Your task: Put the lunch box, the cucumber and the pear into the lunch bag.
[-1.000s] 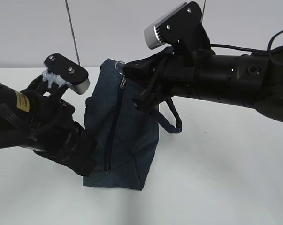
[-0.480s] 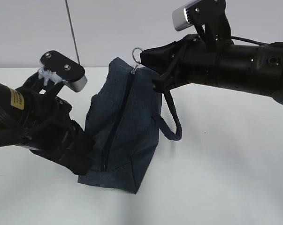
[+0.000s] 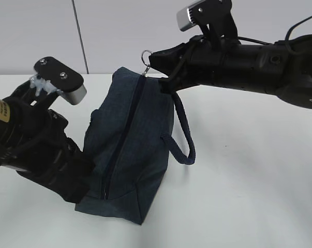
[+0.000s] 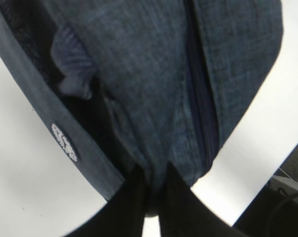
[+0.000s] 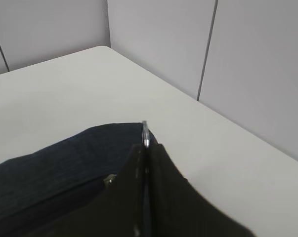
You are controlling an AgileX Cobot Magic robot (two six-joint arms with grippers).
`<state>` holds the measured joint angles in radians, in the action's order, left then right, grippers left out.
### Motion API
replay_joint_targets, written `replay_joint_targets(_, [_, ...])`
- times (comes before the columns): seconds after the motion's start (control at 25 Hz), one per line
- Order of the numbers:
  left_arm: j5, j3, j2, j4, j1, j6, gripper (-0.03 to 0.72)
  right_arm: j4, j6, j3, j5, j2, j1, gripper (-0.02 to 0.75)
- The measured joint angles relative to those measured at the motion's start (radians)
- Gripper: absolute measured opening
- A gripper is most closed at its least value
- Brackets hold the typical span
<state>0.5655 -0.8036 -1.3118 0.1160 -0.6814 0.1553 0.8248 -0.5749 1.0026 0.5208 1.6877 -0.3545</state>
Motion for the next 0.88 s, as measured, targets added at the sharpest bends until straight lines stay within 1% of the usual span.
replay_joint_targets(0.2, [0.024, 0.000, 0.000, 0.002, 0.000, 0.000, 0.003, 0.000, -0.002, 0.051, -0.007, 0.042, 0.016, 0.000])
replay_joint_targets(0.52, [0.023, 0.000, 0.000, 0.023, 0.000, 0.000, 0.003, 0.026, -0.026, 0.094, -0.005, 0.108, 0.089, 0.000])
replay_joint_targets(0.88, [0.017, 0.000, 0.004, 0.033, 0.000, 0.000, 0.003, 0.049, -0.040, 0.144, 0.014, 0.184, 0.120, 0.000])
